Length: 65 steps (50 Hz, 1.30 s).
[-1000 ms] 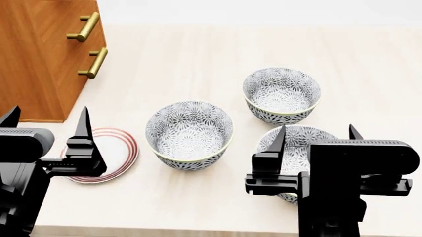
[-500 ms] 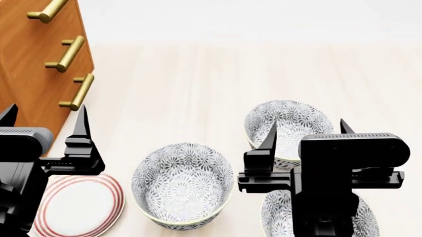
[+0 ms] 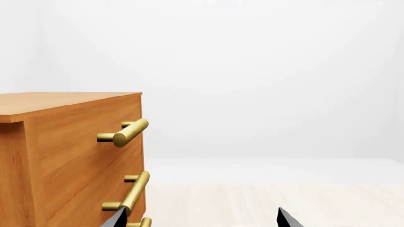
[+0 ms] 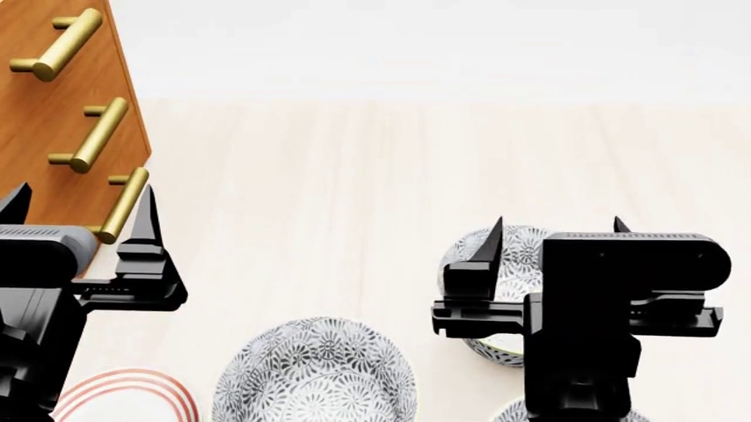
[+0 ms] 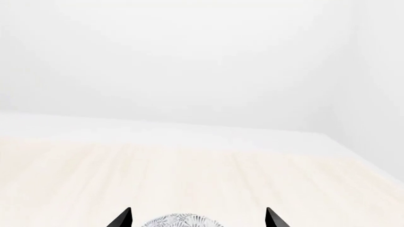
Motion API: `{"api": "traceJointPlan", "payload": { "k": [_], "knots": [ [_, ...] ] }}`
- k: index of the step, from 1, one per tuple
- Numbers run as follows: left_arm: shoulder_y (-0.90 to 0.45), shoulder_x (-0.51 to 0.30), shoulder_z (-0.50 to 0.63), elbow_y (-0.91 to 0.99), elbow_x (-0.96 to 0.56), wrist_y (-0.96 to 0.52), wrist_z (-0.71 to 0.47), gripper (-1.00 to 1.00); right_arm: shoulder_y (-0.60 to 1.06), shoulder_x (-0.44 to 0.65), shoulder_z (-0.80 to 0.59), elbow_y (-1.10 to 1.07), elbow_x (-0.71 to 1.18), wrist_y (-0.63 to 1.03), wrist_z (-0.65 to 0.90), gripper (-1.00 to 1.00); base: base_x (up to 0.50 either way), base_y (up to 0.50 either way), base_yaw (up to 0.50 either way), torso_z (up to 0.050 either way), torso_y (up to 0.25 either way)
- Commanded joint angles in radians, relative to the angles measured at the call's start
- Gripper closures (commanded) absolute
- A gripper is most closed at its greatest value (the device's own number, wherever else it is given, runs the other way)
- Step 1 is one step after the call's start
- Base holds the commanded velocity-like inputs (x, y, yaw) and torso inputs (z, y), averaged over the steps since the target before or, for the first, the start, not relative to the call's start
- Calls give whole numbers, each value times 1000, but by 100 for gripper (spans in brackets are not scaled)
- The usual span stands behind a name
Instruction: Stack the bowl at the front on the bowl in the middle.
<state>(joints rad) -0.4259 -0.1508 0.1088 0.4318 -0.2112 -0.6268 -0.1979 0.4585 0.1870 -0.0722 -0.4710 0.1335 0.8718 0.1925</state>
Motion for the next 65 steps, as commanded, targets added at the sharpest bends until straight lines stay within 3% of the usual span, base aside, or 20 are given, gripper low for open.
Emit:
{"api": "traceJointPlan", "payload": {
  "k": [1,15,20,23,27,42,65],
  "knots": [
    [5,-7,8,-2,-6,6,-8,-100,70,-20,39,61,37,119,11,-100,0,0,0,0,0],
    [6,-12,15,-8,-17,11,-15,-100,291,-7,186,70,106,396,17,-100,0,0,0,0,0],
    [4,-15,13,-4,-26,5,-15,-100,355,5,208,163,120,423,-1,-100,0,0,0,0,0],
    [5,-14,21,-3,-27,6,-17,-100,454,7,255,367,139,502,-22,-100,0,0,0,0,0],
    [6,-17,27,-2,-27,7,-18,-100,552,23,273,591,131,474,-36,-100,0,0,0,0,0],
    [10,-26,38,5,-35,6,-26,-100,680,60,251,1041,123,344,-118,-100,0,0,0,0,0],
    [14,-38,49,-4,-44,15,-37,-100,690,68,234,1159,103,275,-109,-100,0,0,0,0,0]
  ]
}}
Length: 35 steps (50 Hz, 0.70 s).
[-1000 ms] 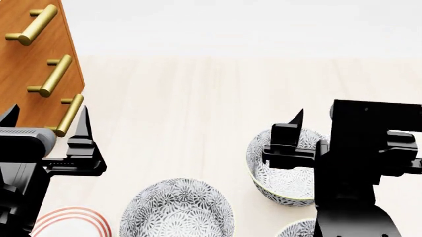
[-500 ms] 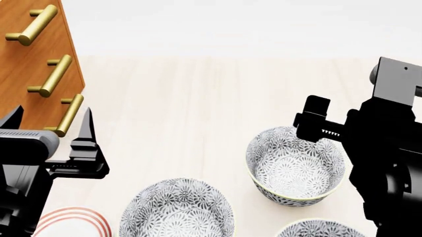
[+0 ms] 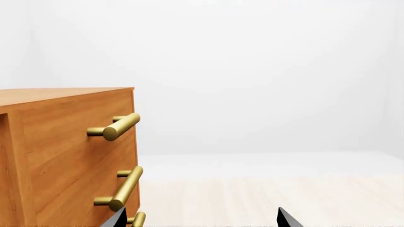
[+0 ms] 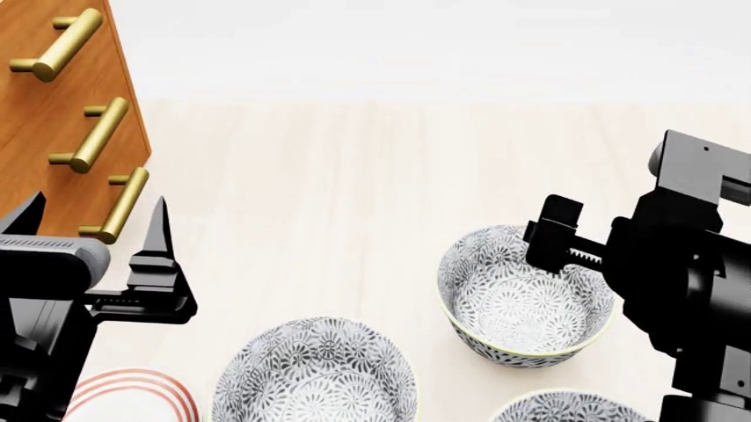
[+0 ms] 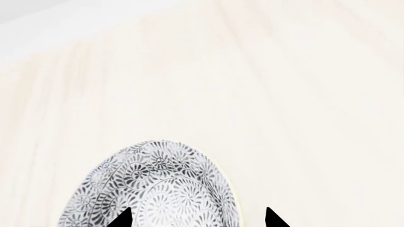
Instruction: Stack the bowl at the front on the bowl in the middle.
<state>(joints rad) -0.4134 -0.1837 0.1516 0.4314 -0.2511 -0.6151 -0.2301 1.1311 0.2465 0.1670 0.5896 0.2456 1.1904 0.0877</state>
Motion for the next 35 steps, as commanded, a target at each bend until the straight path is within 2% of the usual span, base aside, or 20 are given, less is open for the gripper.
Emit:
{"api": "traceJointPlan", "payload": {
  "k": [1,11,16,18,35],
  "knots": [
    [2,-5,8,-6,-3,6,-5,-100,19,9,-3,117,-10,-54,-5,-100,0,0,0,0,0],
    [1,-9,12,-14,-7,11,-9,-100,32,11,-11,183,-17,-93,-8,-100,0,0,0,0,0],
    [4,-13,13,-17,-9,14,-11,-100,59,23,-4,307,-29,-168,-6,-100,0,0,0,0,0],
    [4,-14,19,-17,-8,12,-11,-100,87,22,-45,461,-55,-250,-47,-100,0,0,0,0,0],
    [7,-21,26,-16,-15,15,-19,-100,162,24,-69,693,-78,-377,-77,-100,0,0,0,0,0]
  ]
}}
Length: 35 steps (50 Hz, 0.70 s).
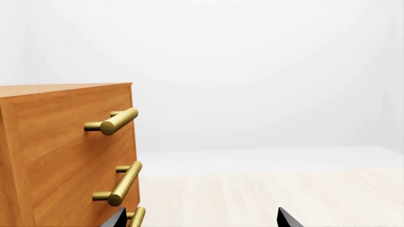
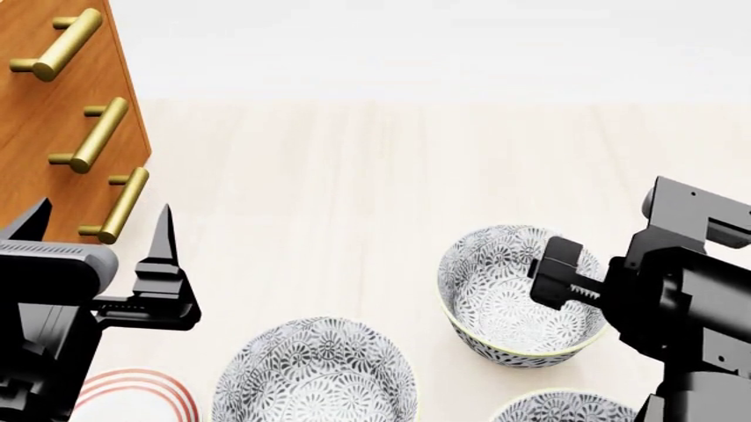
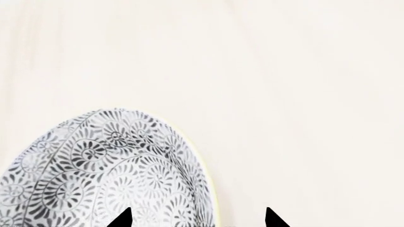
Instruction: Stack the bowl at the front on the bowl in the middle.
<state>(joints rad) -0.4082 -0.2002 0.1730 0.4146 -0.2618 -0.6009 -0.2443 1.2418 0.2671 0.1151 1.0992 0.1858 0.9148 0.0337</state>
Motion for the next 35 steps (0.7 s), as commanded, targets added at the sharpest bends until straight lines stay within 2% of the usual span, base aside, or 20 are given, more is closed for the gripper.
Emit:
{"api": "traceJointPlan", "payload": {
  "k": [1,18,19,35],
  "knots": [
    [2,-5,4,0,-6,1,-5,-100,51,4,-15,202,-19,-113,-24,-100,0,0,0,0,0],
    [-1,-12,7,-2,-14,1,-13,-100,-1,-9,28,209,-98,-97,-40,-100,0,0,0,0,0],
    [-2,-12,7,-3,-15,0,-13,-100,-1,-11,30,209,-101,-96,-43,100,0,0,0,0,0],
    [1,-18,20,-1,-19,4,-19,-100,9,-12,57,208,-138,-106,-52,100,0,0,0,0,0]
  ]
}}
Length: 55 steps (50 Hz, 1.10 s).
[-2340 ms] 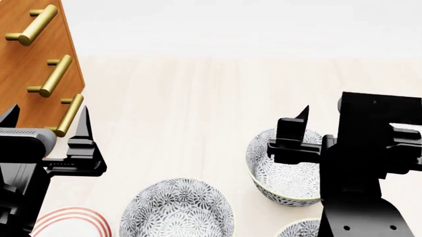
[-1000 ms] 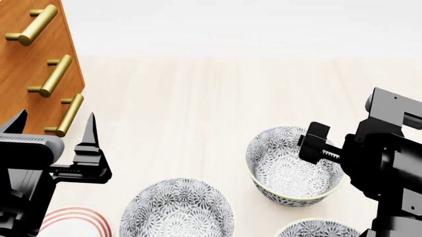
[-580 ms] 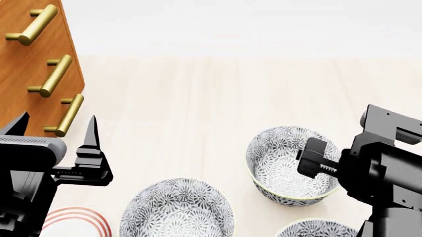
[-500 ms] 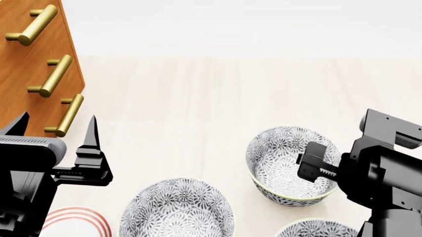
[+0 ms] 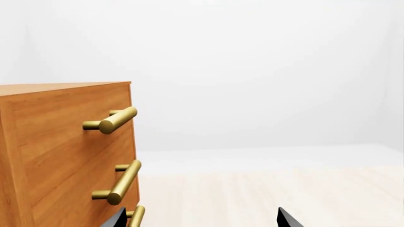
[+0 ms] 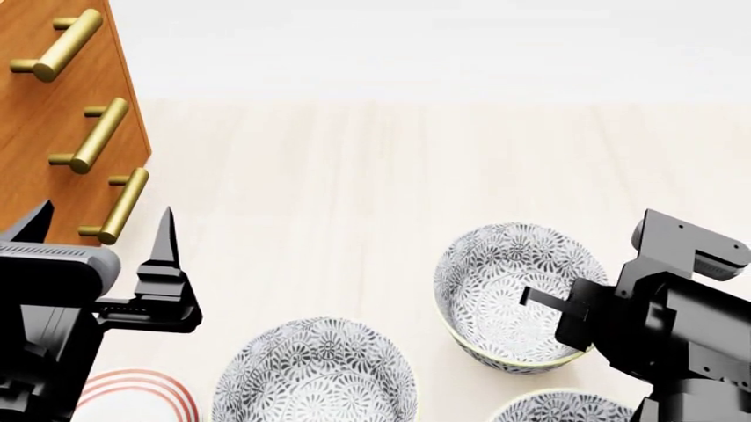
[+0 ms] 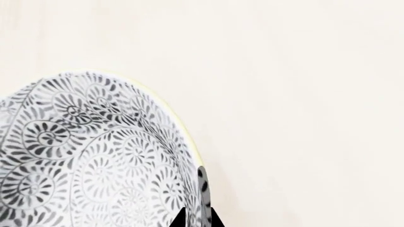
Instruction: Stack the bowl at the front on the bowl in the middle.
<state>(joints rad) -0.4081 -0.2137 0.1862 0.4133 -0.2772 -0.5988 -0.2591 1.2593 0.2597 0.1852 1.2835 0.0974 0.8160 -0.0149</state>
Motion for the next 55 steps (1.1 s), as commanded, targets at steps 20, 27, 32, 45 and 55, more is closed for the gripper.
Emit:
{"api": "traceJointPlan", "payload": {
  "k": [20,27,32,45,55],
  "knots": [
    [-8,-11,14,12,-16,-13,-13,-100,-129,45,10,-1112,234,755,90,100,0,0,0,0,0],
    [-18,-13,13,23,-23,-24,-18,-100,-175,188,-18,-1171,993,750,630,100,0,0,0,0,0],
    [-19,-15,12,28,-27,-26,-21,-100,-201,210,-63,-1219,1156,746,731,100,0,0,0,0,0],
    [-26,-18,4,32,-39,-29,-30,-100,-354,195,-211,-1419,1438,724,851,100,0,0,0,0,0],
    [-30,-21,3,33,-46,-33,-34,-100,-397,180,-303,-1448,1365,665,749,100,0,0,0,0,0]
  ]
}}
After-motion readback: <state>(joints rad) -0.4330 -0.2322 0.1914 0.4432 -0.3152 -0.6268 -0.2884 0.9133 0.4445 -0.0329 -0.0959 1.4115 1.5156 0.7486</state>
